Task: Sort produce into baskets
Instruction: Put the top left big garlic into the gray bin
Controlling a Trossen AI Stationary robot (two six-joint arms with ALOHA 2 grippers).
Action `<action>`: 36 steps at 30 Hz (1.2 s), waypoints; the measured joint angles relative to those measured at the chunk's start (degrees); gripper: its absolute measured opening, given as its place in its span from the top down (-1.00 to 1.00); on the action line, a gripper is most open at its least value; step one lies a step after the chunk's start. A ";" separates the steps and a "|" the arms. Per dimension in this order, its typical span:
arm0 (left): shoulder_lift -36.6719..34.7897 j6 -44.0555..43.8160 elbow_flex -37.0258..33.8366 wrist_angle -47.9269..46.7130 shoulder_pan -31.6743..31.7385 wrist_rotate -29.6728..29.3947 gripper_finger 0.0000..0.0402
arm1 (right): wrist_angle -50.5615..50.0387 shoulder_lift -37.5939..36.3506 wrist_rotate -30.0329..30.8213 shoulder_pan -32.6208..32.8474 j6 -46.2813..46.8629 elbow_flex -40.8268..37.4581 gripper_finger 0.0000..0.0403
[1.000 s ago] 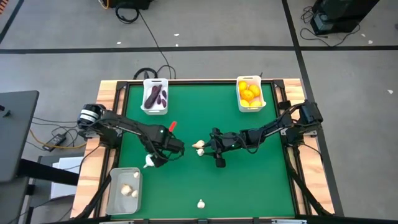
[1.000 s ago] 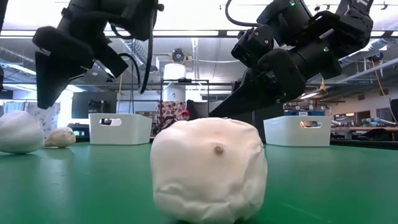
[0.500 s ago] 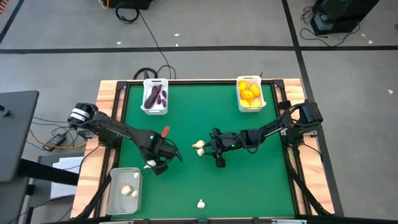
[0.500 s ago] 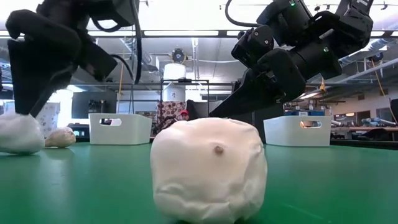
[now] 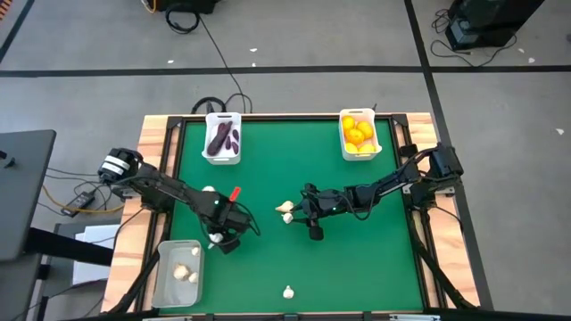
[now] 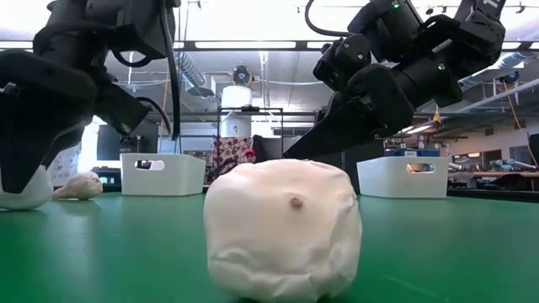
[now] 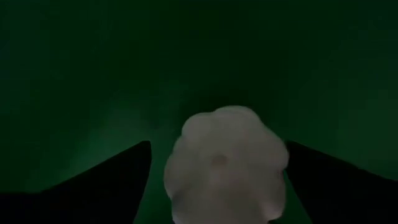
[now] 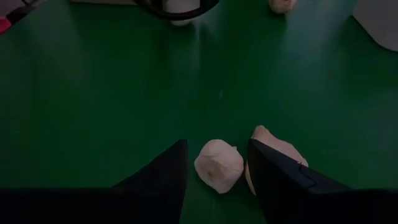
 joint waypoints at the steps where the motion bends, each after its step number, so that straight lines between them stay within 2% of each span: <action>1: 0.00 0.12 -0.10 -0.17 0.00 0.37 -0.80 | 0.00 0.00 0.00 0.00 -0.01 0.00 0.13; 10: -0.04 1.62 -0.09 -0.05 0.83 2.70 -0.16 | -0.12 0.00 0.02 0.00 0.04 0.00 0.13; 15: -0.98 3.68 2.54 -2.64 0.86 3.24 -0.15 | -0.91 0.00 0.13 0.00 0.43 0.00 0.13; 21: -2.54 4.62 9.21 -8.32 0.90 -2.19 -0.15 | -1.53 0.00 0.15 -0.13 0.45 0.00 0.13; 26: -2.69 3.11 18.43 -16.23 0.76 -6.47 -0.16 | -2.33 0.00 0.59 -0.22 0.45 0.00 0.13; 29: -2.73 1.57 25.11 -21.42 -0.89 -5.20 -0.21 | -2.87 0.00 0.59 -0.22 1.19 0.00 0.13; 32: -2.78 0.19 31.73 -28.34 -3.96 -2.68 -0.18 | -3.30 0.00 0.57 -0.22 1.52 0.00 0.13; 36: -2.78 -6.86 36.47 -35.79 -7.45 -1.09 -0.14 | -3.52 0.00 0.58 -0.22 1.51 0.00 0.13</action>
